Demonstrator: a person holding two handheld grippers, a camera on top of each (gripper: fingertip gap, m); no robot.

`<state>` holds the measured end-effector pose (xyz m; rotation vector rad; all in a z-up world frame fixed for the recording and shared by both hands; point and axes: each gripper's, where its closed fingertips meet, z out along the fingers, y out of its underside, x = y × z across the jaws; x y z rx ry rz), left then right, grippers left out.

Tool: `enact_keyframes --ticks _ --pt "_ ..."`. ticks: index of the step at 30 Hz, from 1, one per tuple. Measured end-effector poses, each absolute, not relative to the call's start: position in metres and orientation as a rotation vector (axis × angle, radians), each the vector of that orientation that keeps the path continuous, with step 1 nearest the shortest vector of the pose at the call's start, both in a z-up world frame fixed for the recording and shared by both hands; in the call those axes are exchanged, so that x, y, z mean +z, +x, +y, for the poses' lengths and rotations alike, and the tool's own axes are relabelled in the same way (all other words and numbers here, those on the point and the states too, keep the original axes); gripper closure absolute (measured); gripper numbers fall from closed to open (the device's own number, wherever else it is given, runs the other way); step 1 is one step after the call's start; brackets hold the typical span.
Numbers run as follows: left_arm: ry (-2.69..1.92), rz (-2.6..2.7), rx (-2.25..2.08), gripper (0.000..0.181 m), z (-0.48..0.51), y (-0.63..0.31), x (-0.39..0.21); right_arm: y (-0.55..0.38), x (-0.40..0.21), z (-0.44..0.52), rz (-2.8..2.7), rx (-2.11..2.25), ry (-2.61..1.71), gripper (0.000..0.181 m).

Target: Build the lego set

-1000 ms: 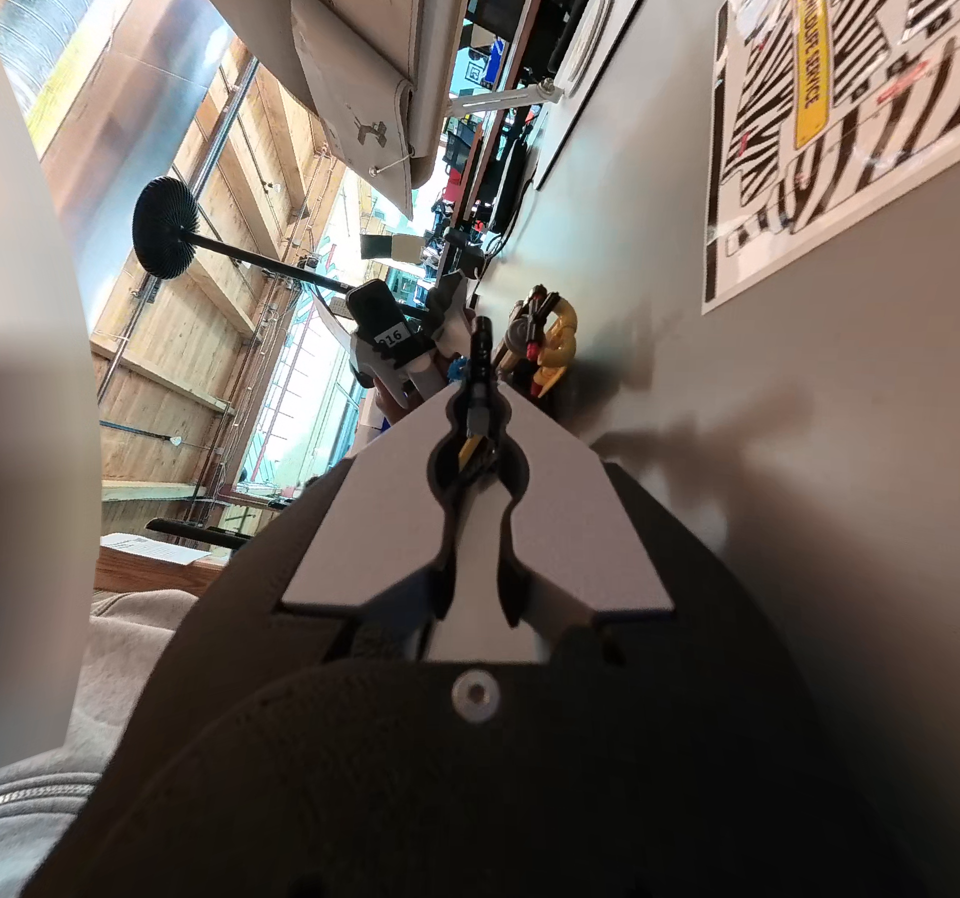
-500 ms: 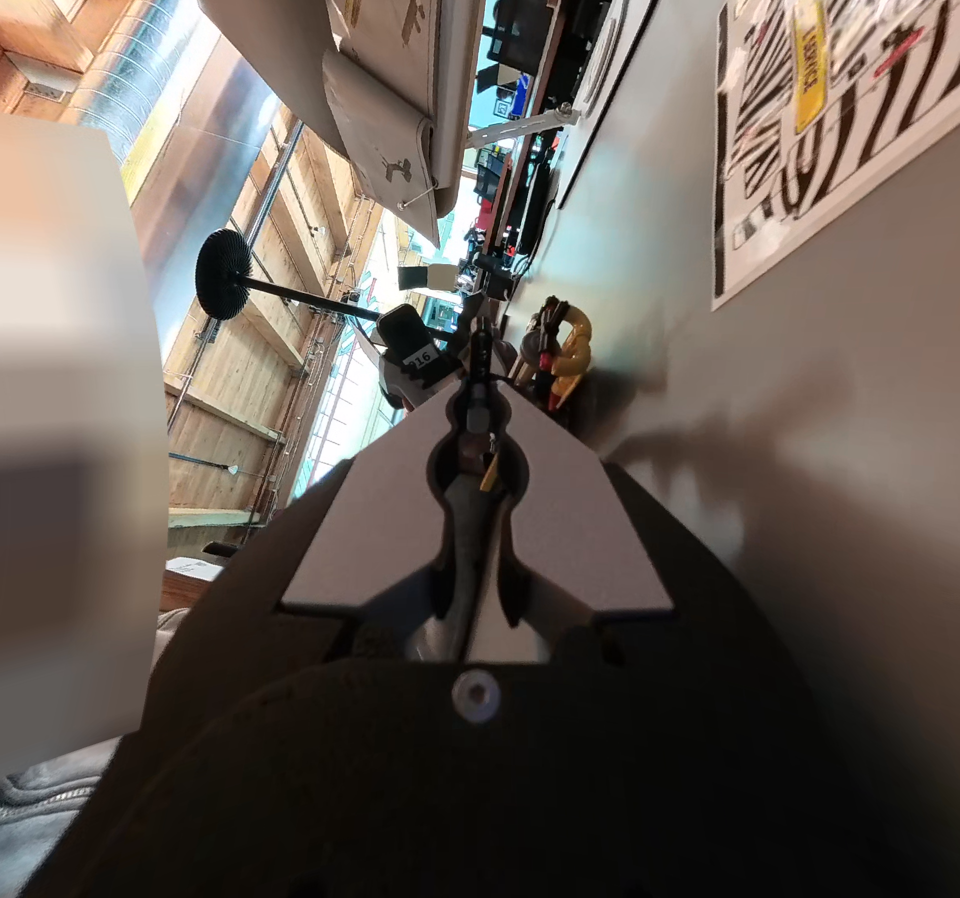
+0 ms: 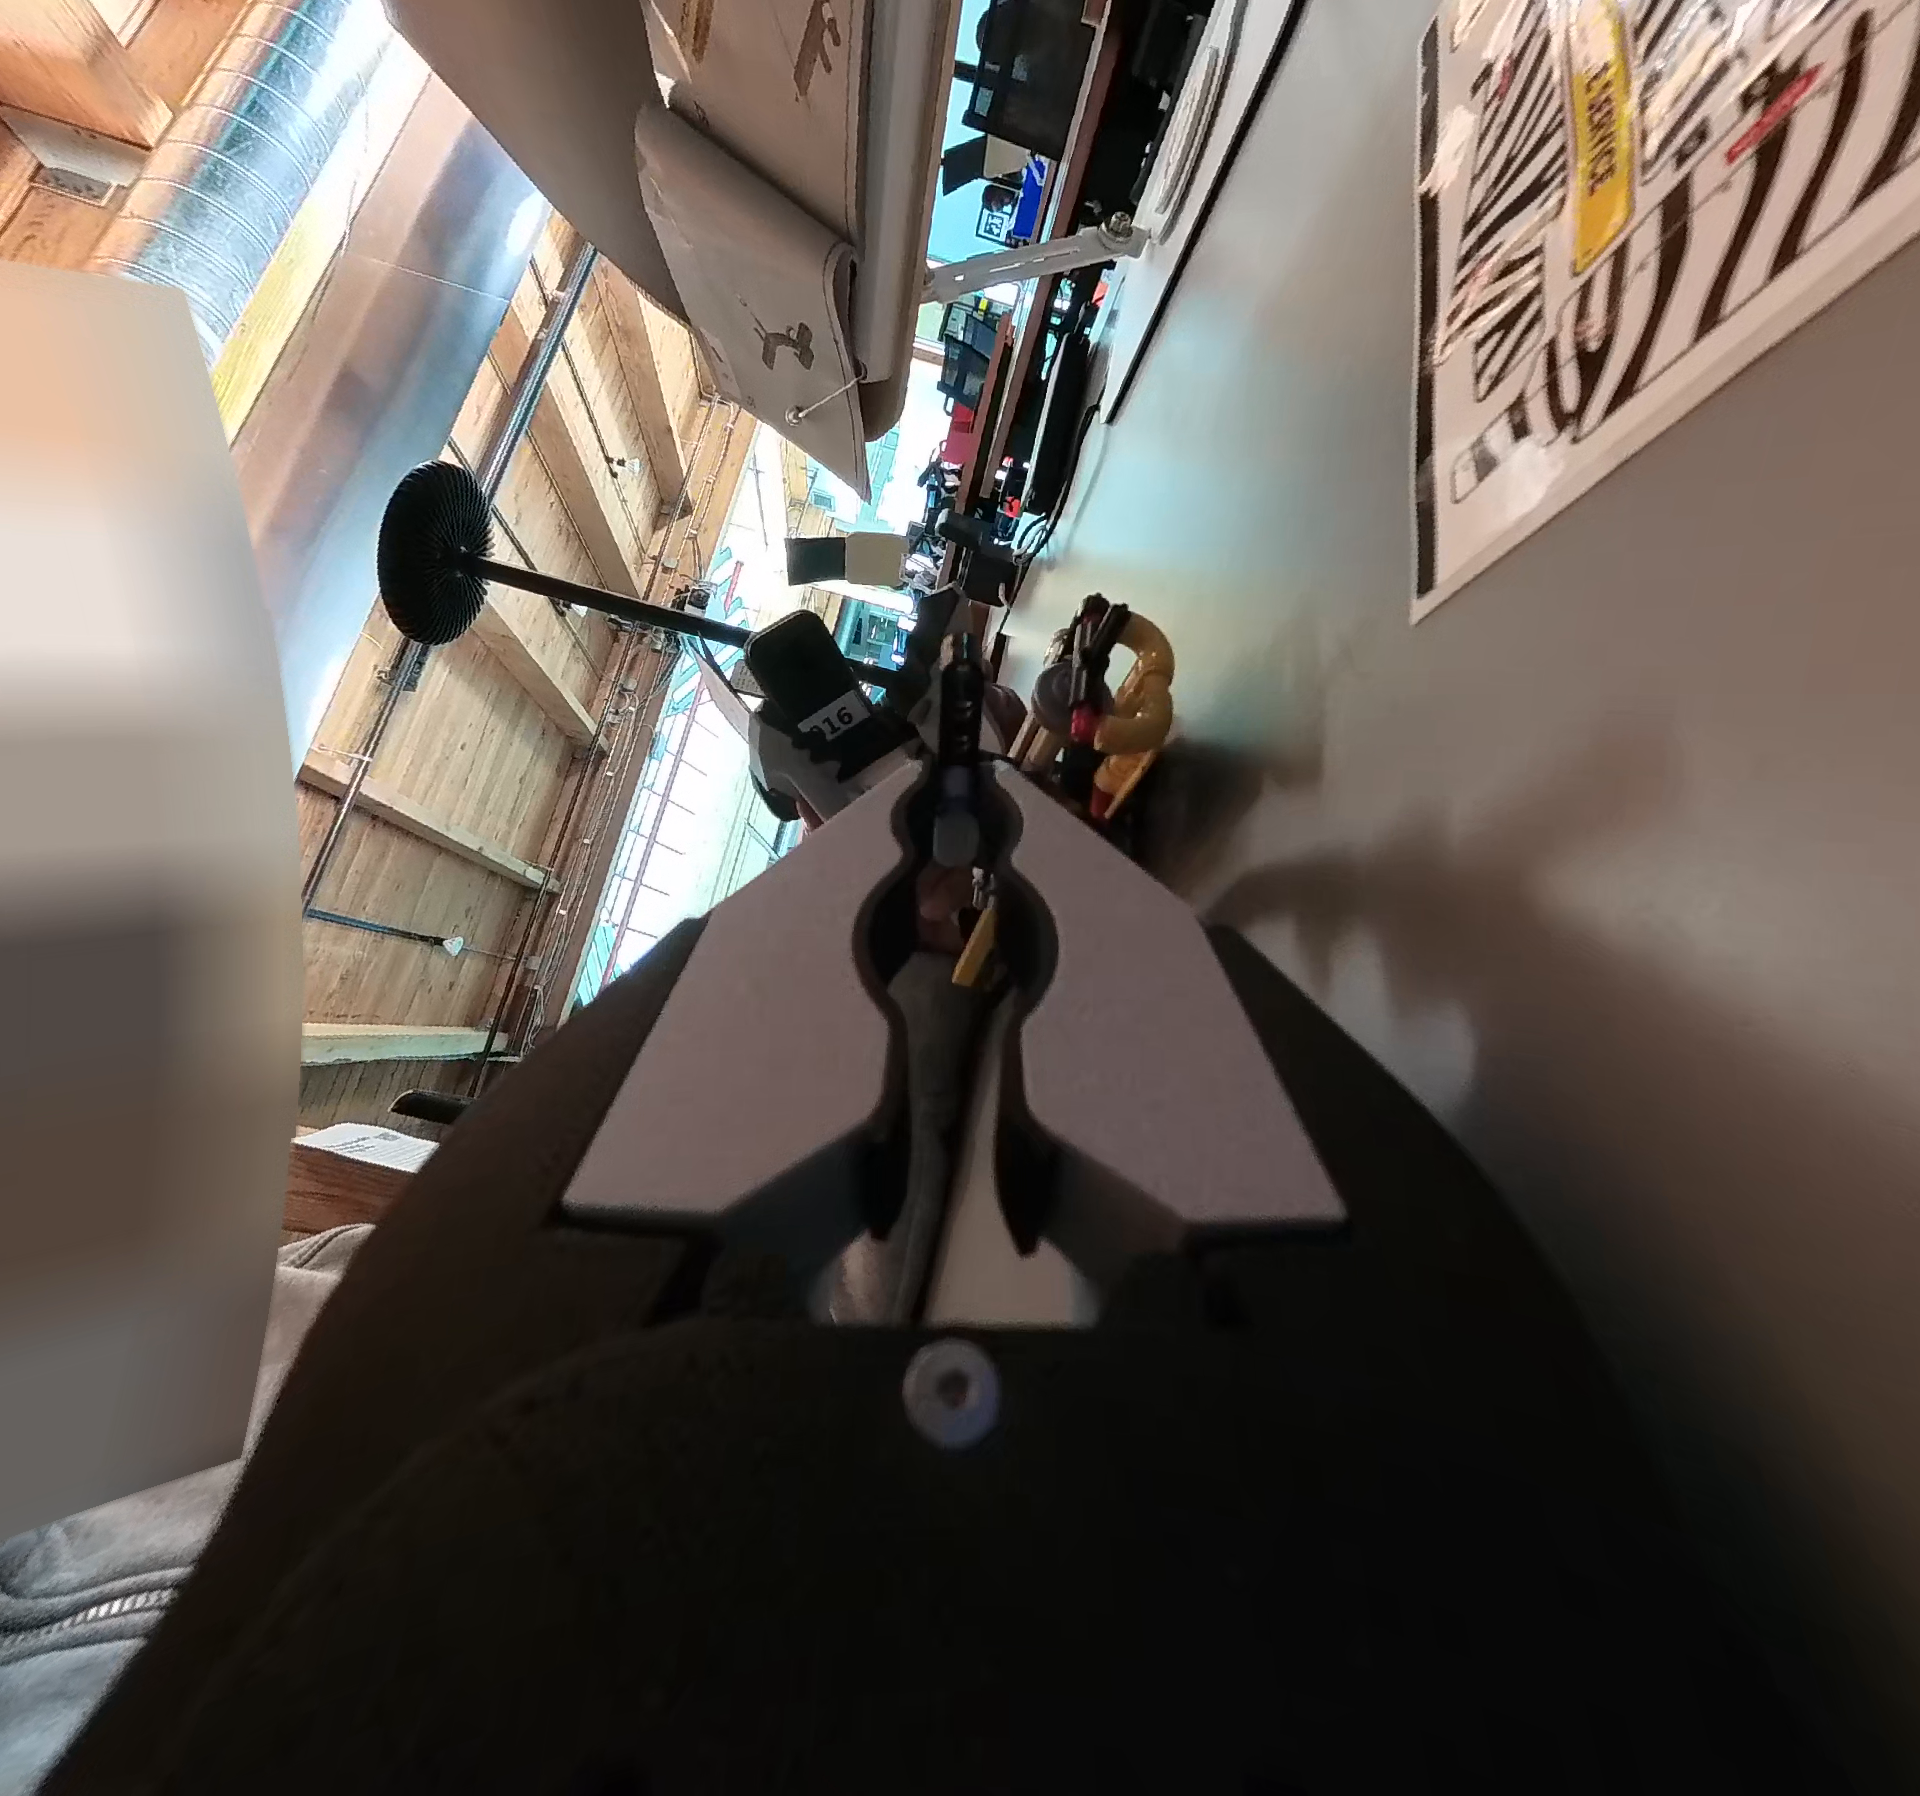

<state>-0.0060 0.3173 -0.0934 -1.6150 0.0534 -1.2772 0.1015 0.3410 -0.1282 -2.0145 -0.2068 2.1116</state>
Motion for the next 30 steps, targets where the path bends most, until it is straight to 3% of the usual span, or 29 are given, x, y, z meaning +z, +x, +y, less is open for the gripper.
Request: enact_keyframes --ticks 30 --pt "-1.617 0.048 -1.287 0.108 0.3179 -0.0058 -0.0942 0.1023 -0.1291 0.3436 -0.175 2.119 -2.015 0.177"
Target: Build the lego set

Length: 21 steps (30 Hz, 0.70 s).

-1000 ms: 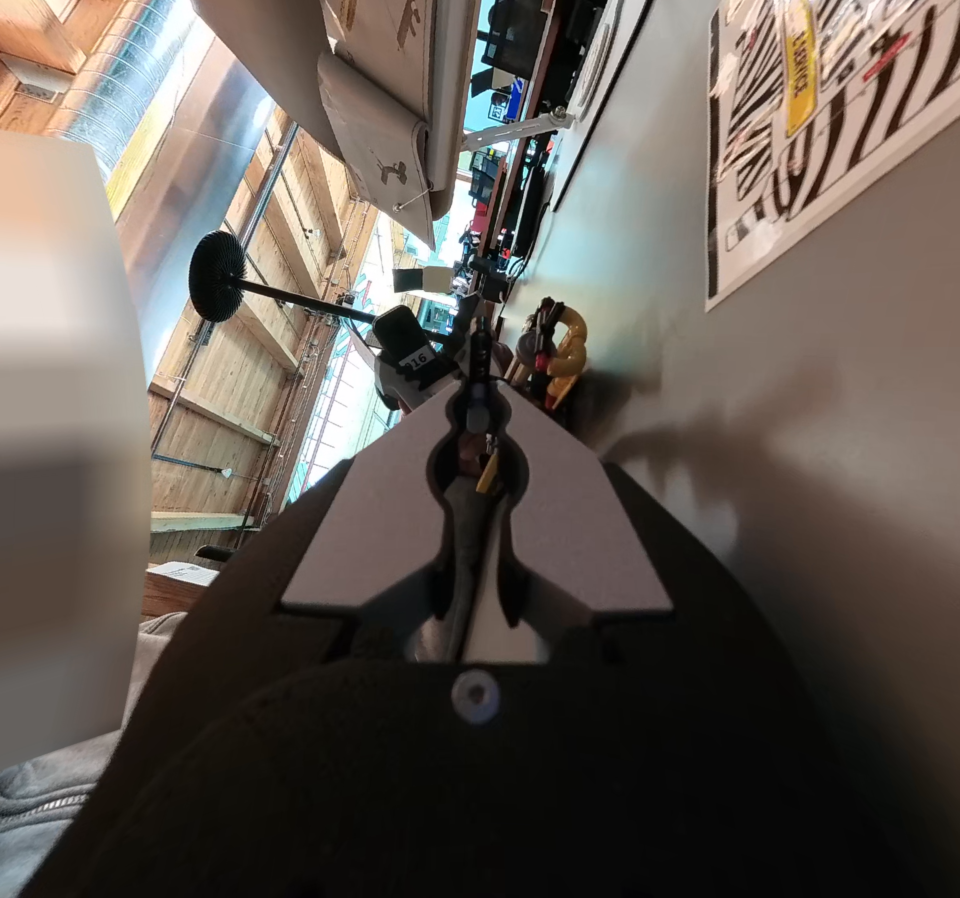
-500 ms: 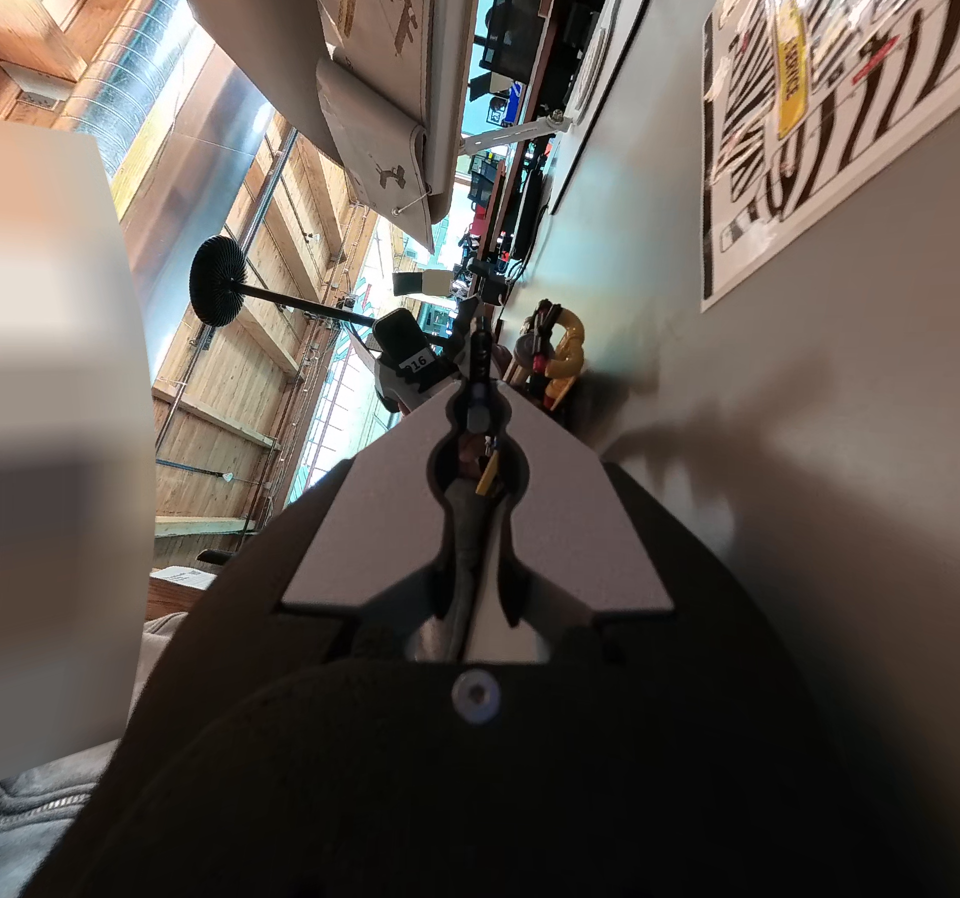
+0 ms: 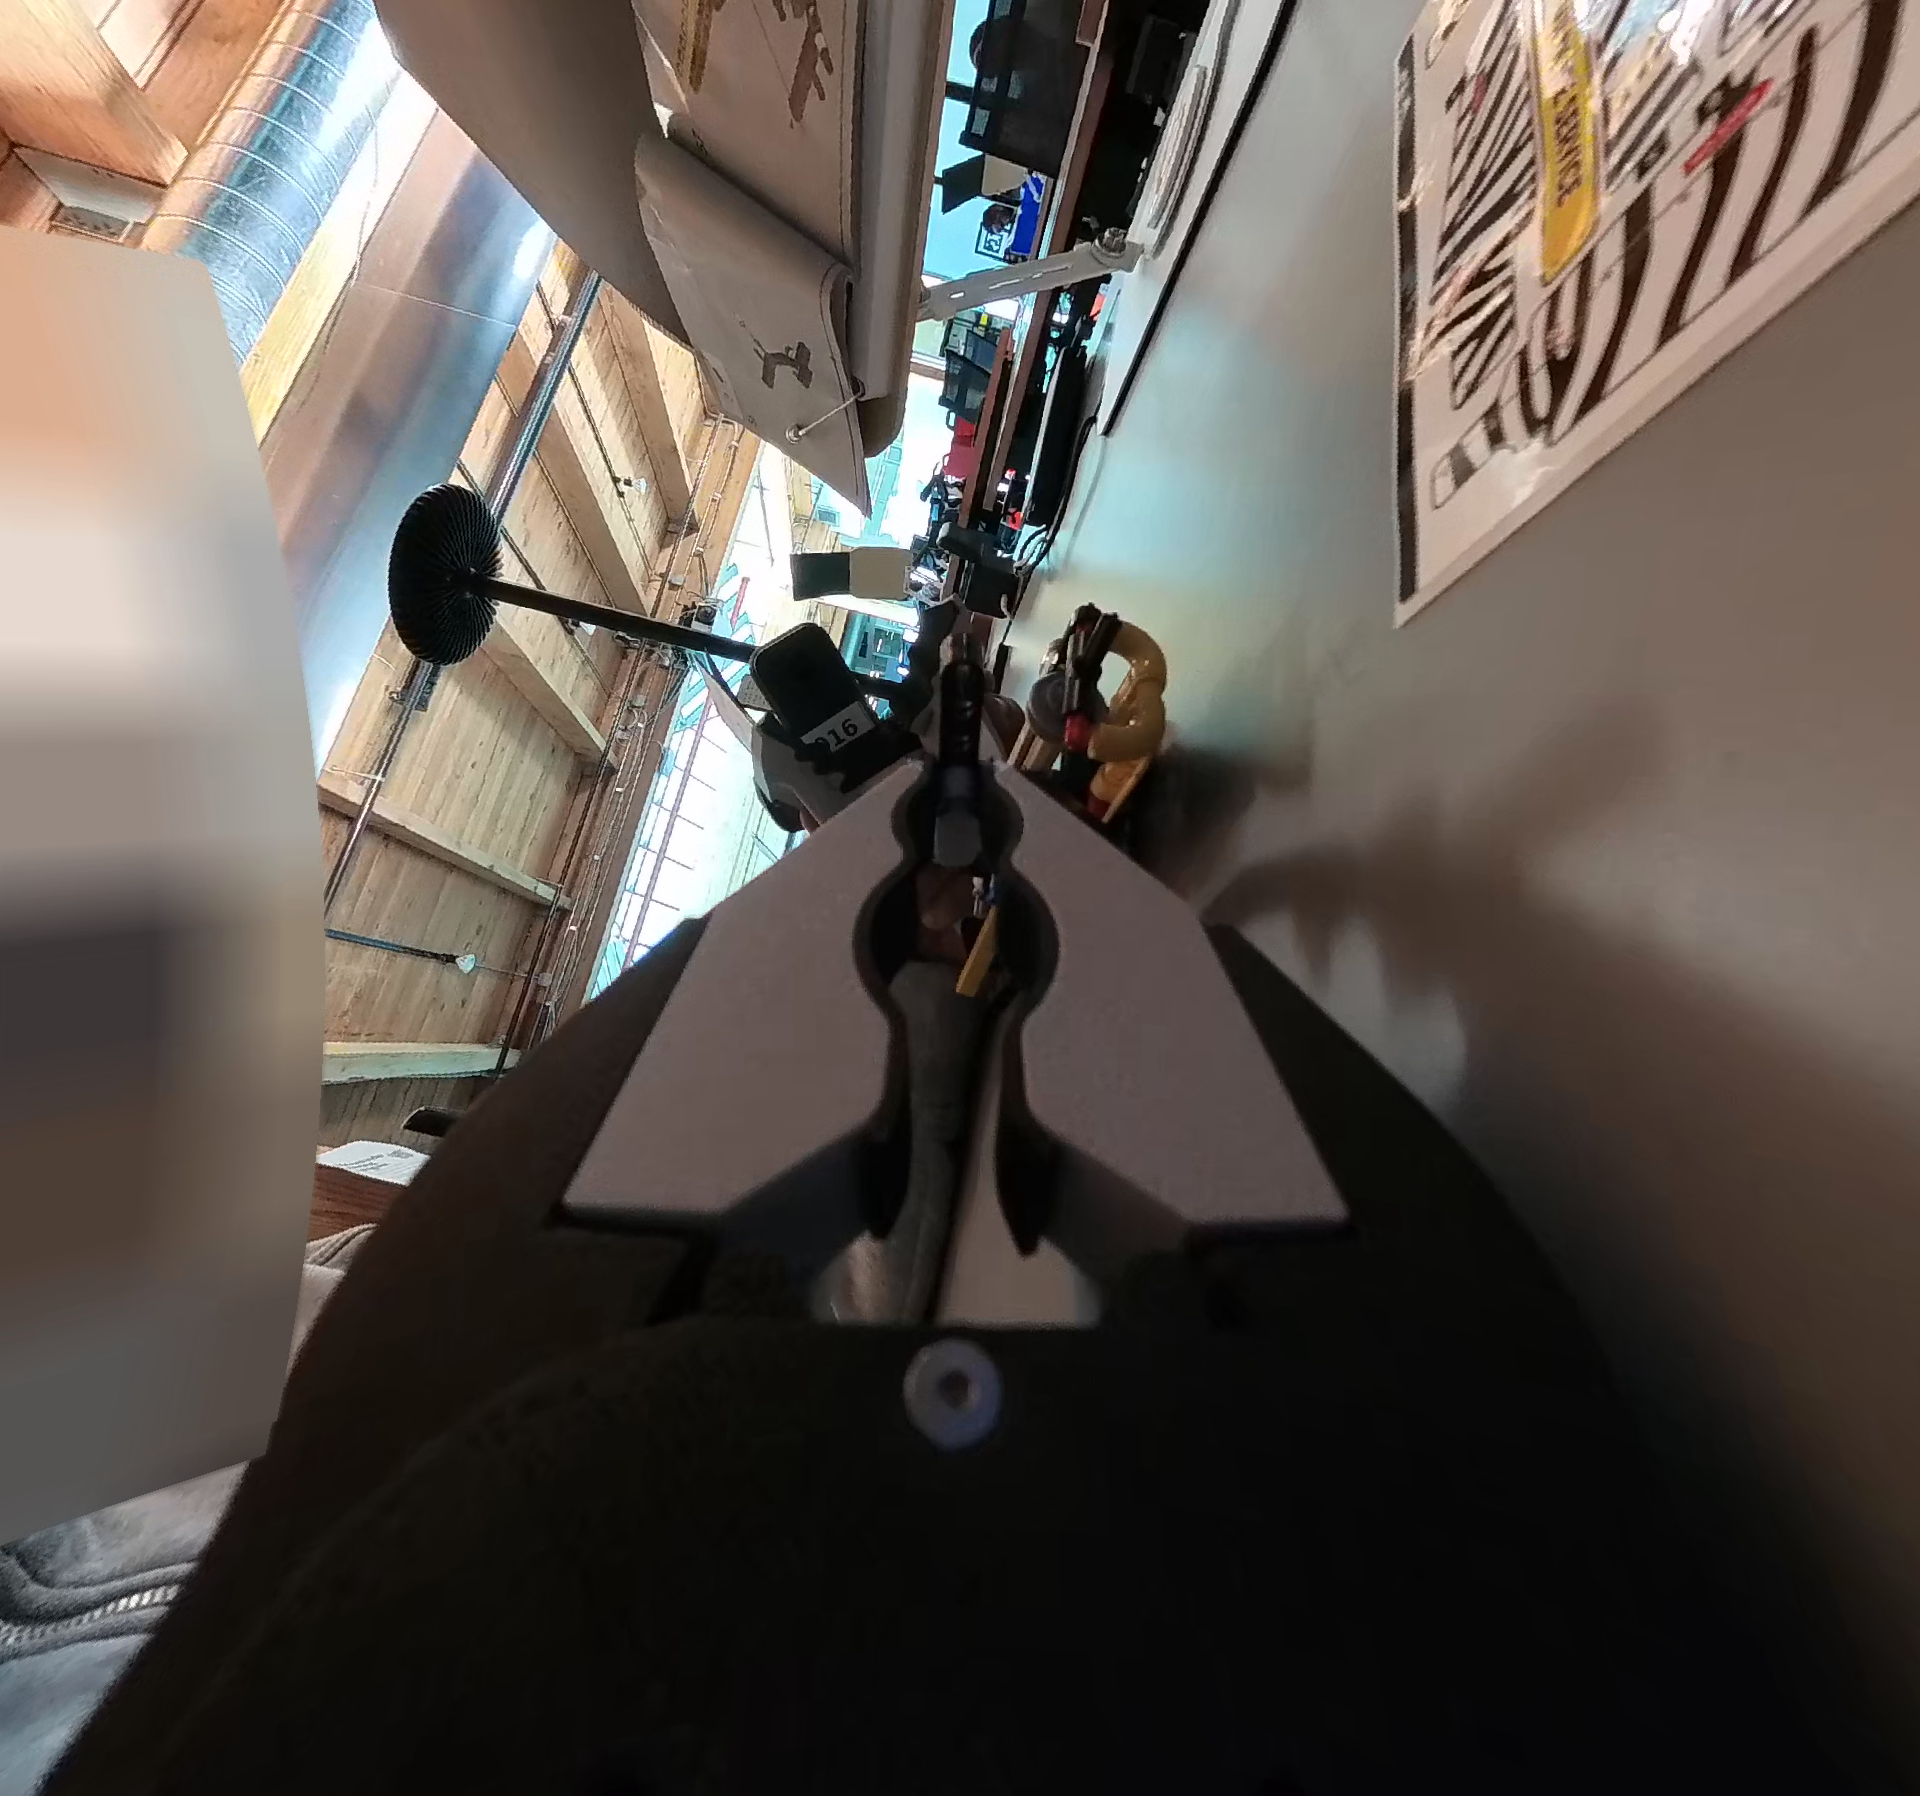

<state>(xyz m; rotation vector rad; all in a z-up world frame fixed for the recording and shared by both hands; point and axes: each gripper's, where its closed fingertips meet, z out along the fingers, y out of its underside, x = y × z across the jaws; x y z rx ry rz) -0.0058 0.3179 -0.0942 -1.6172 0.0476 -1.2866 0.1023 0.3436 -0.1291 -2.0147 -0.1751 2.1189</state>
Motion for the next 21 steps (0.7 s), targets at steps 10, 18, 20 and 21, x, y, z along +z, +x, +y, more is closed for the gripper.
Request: enact_keyframes --ticks 10,18,20,21 --pt "-1.617 0.047 -1.287 0.108 0.3179 -0.0058 -0.0942 0.1025 -0.1291 0.3441 -0.171 2.118 -2.015 0.177" --pt "-1.617 0.046 -1.288 0.108 0.3179 -0.0057 -0.0945 0.1023 -0.1312 0.3449 -0.165 2.102 -2.031 0.177" --pt "-1.617 0.045 -1.288 0.108 0.3179 -0.0058 -0.0945 0.1022 -0.1319 0.3447 -0.167 2.096 -2.037 0.176" --pt "-1.617 0.045 -1.288 0.108 0.3179 -0.0059 -0.0944 0.1023 -0.1321 0.3446 -0.169 2.092 -2.038 0.177"
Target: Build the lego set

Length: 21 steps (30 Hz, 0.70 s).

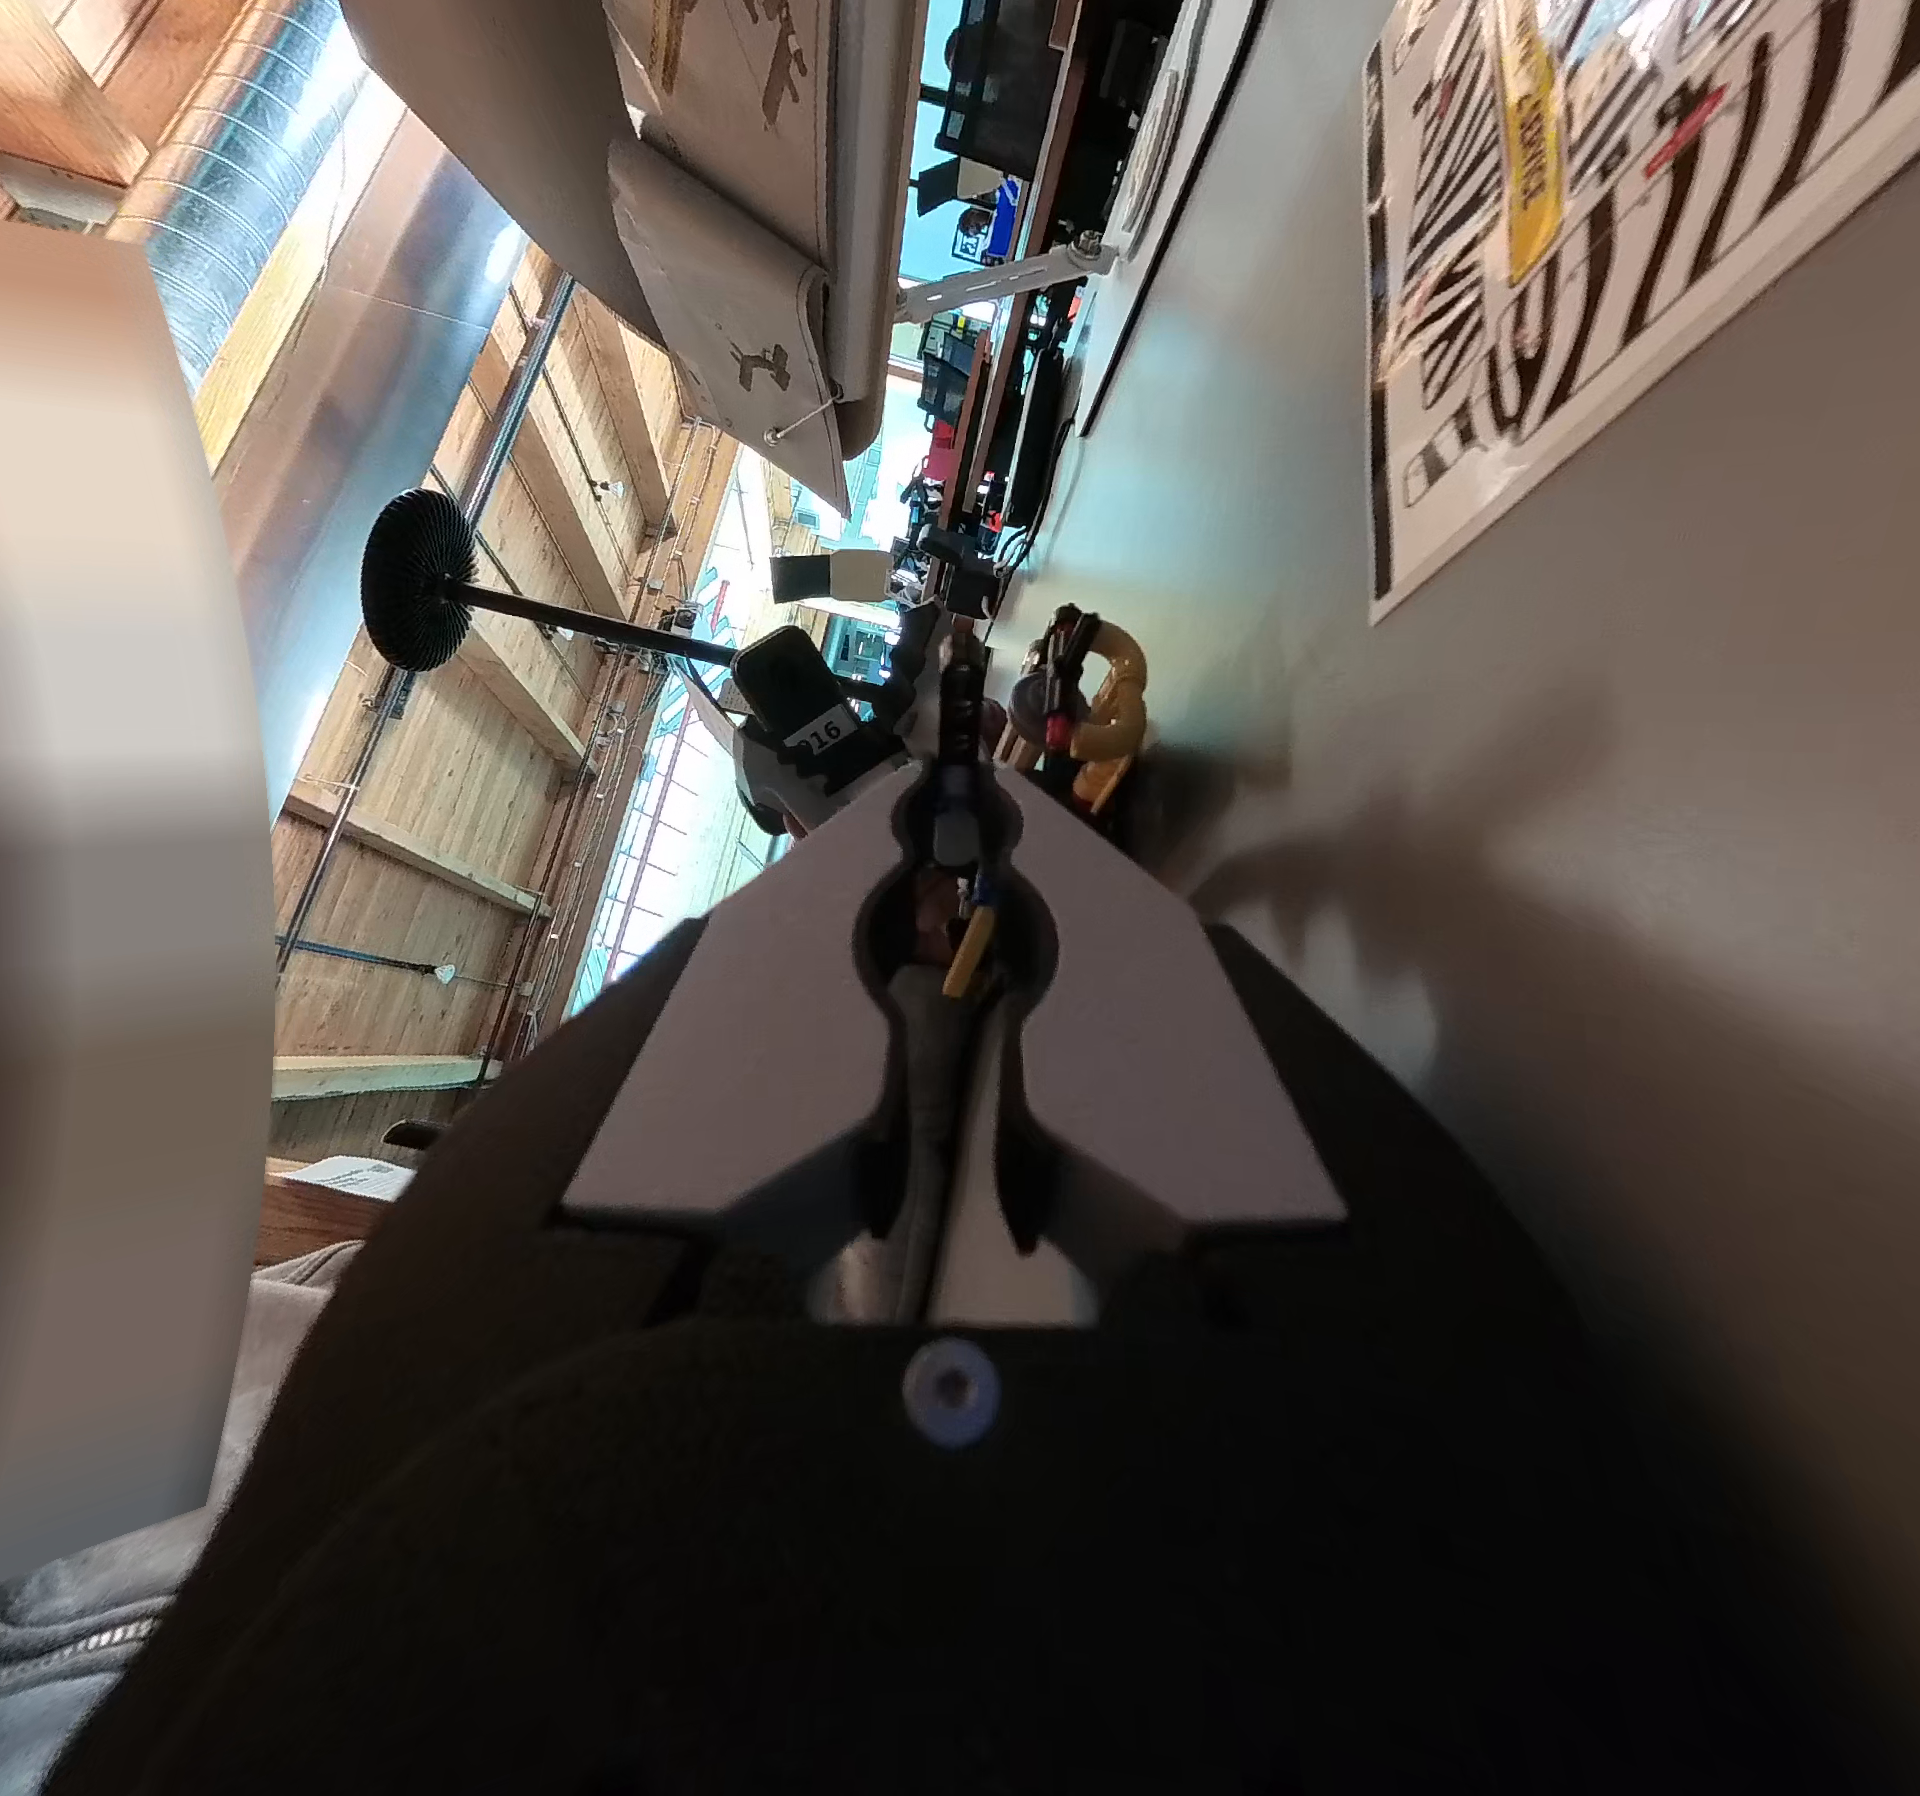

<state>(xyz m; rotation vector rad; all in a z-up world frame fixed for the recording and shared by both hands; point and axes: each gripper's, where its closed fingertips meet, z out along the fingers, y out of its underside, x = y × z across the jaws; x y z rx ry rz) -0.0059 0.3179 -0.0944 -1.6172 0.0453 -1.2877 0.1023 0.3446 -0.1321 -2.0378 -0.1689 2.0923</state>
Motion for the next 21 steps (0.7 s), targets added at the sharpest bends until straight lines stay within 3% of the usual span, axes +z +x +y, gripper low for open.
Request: enact_keyframes --ticks 21 --pt "-1.832 0.178 -1.210 0.106 0.313 0.024 -0.117 0.103 -0.148 0.337 0.076 2.050 -2.150 0.176"
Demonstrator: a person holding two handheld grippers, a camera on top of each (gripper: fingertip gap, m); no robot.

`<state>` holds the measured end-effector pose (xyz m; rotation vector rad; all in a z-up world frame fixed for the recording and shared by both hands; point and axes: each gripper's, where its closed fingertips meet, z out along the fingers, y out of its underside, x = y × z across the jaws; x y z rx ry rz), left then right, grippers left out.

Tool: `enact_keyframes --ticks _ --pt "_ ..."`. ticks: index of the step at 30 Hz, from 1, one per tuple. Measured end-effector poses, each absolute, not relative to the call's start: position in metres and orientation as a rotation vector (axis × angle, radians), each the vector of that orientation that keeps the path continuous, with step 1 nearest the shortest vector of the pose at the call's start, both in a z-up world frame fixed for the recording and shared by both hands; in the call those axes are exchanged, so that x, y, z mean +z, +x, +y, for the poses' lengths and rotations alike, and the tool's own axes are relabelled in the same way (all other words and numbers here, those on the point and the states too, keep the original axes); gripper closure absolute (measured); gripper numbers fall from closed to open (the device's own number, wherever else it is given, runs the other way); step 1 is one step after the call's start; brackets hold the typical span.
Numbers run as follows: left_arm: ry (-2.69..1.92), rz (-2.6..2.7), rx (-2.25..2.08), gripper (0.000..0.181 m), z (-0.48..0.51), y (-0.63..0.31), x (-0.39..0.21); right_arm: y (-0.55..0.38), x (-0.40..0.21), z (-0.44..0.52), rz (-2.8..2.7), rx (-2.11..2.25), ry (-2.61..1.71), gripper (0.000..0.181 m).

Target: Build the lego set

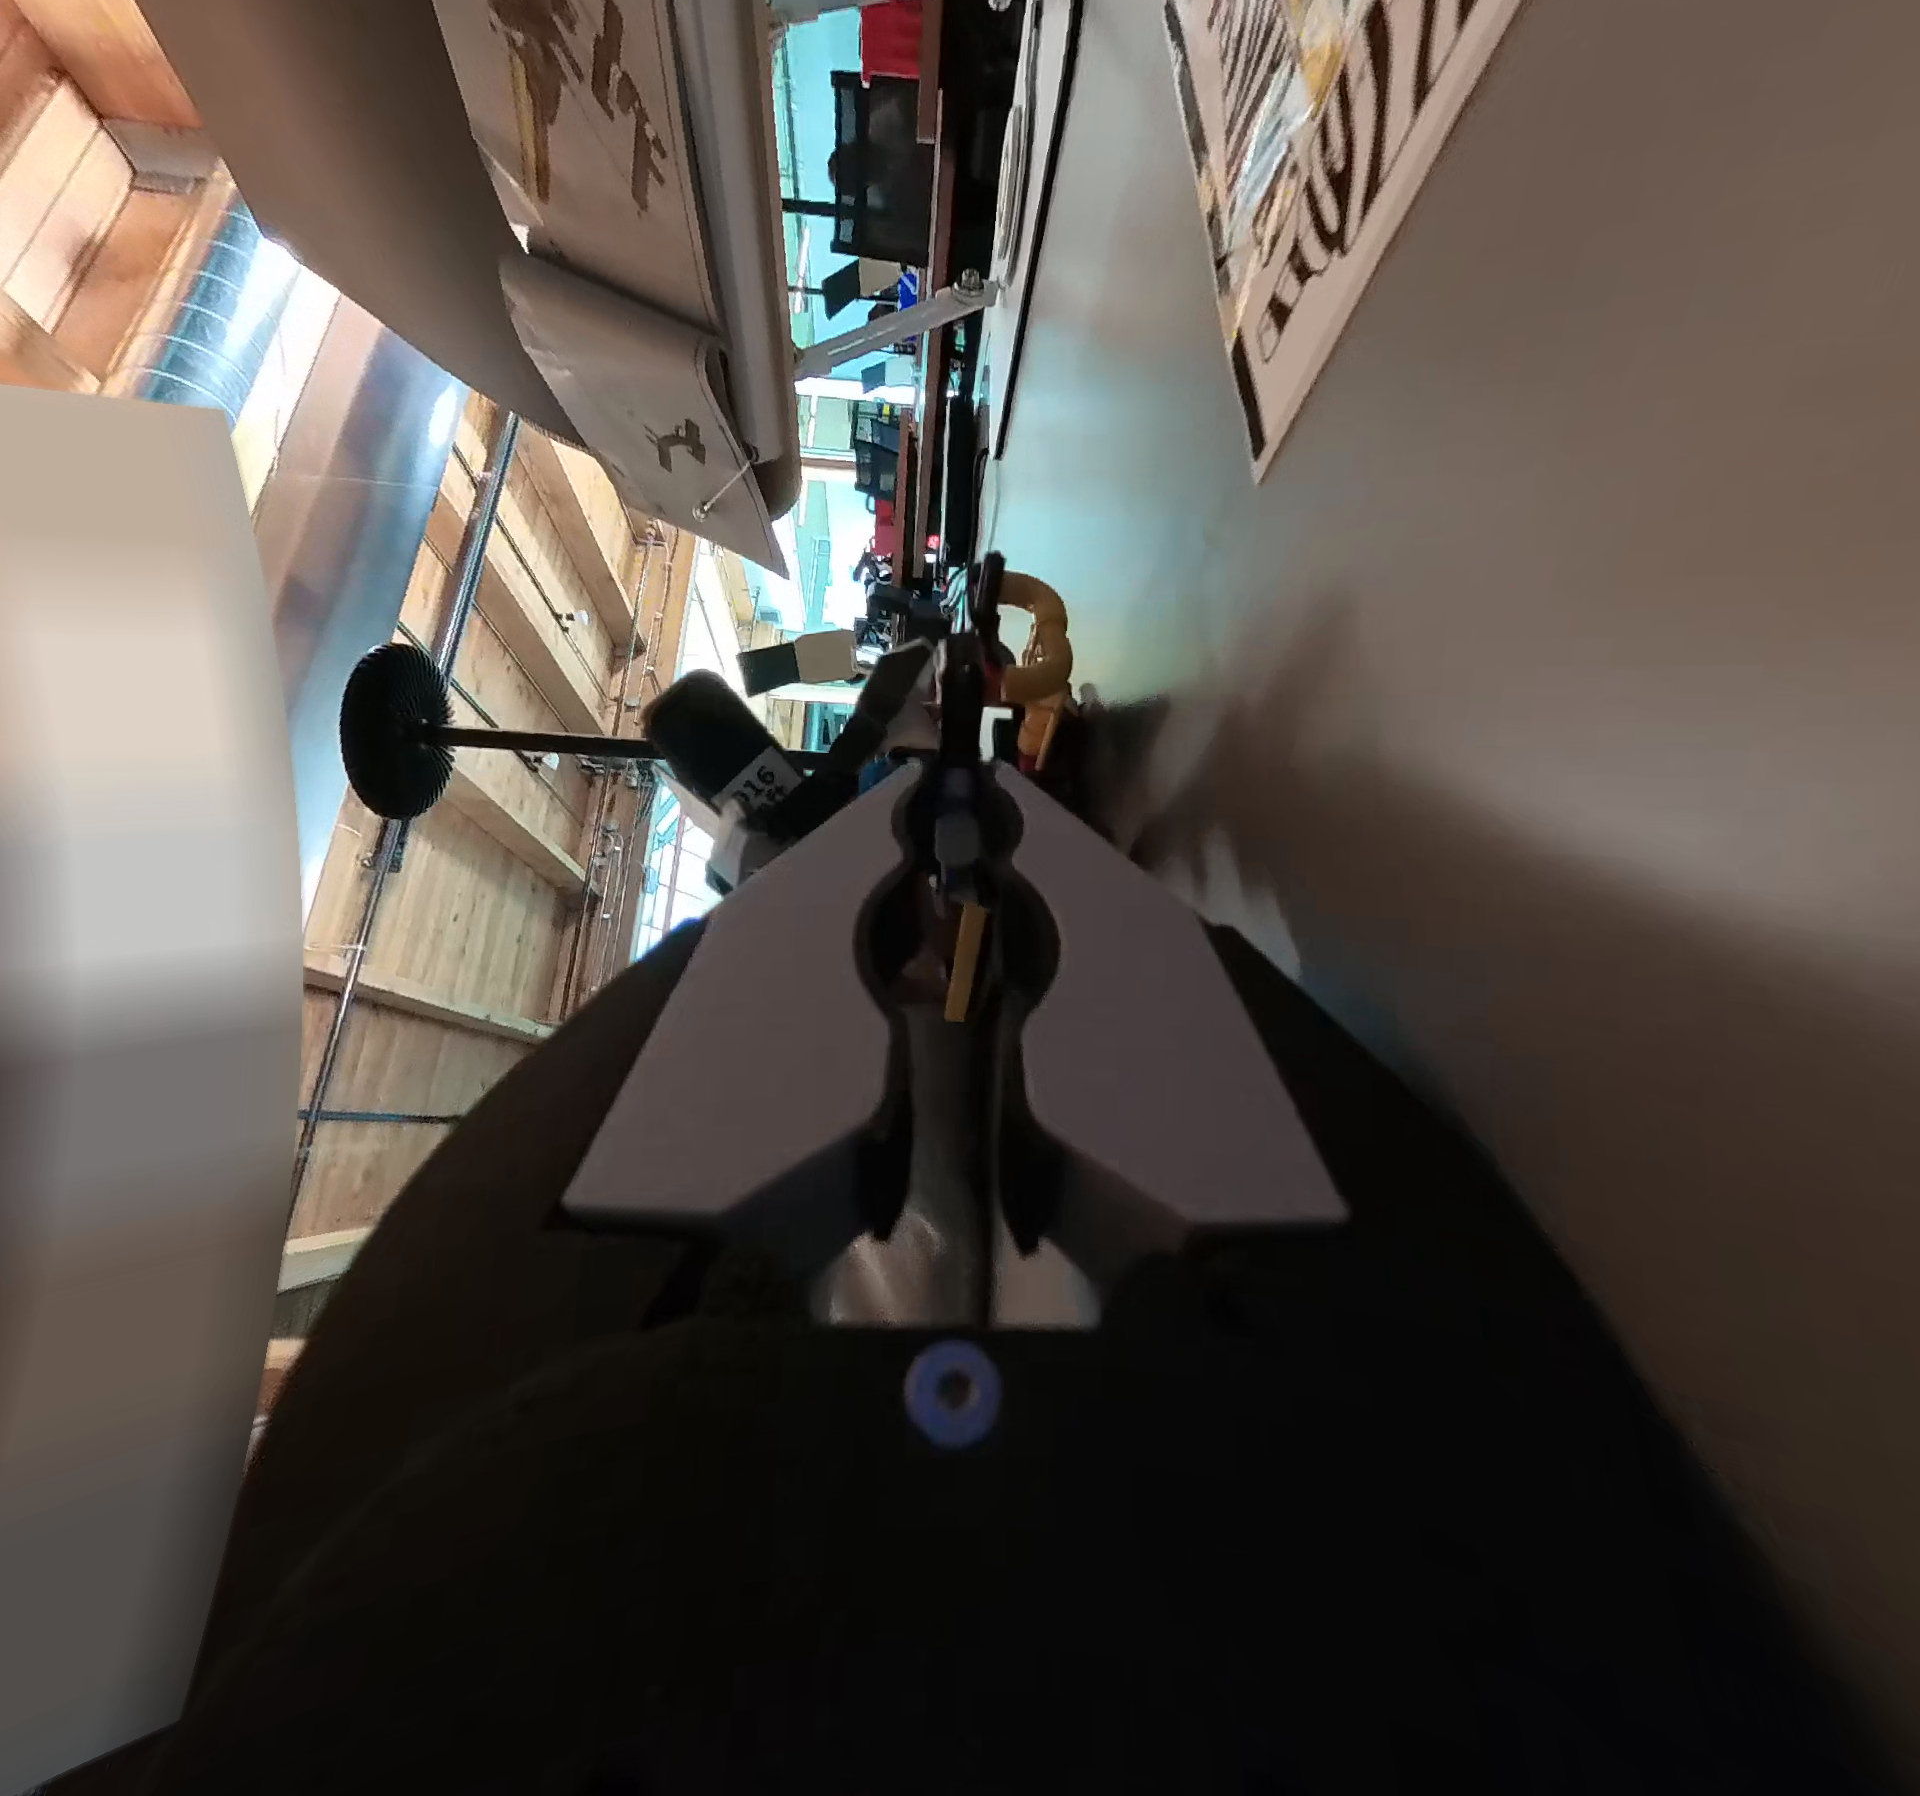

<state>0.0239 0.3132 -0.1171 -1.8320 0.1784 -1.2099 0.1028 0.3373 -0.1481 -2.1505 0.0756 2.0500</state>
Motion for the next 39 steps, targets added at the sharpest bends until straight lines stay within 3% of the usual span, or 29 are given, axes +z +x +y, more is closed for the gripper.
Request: enact_keyframes --ticks 14,39 --pt "-2.228 0.429 -0.761 0.110 0.306 0.041 -0.159 0.095 -0.150 0.331 0.036 2.043 -2.171 0.176" --pt "-2.243 0.396 -0.859 0.119 0.304 0.045 -0.161 0.095 -0.149 0.330 0.034 2.061 -2.165 0.176"
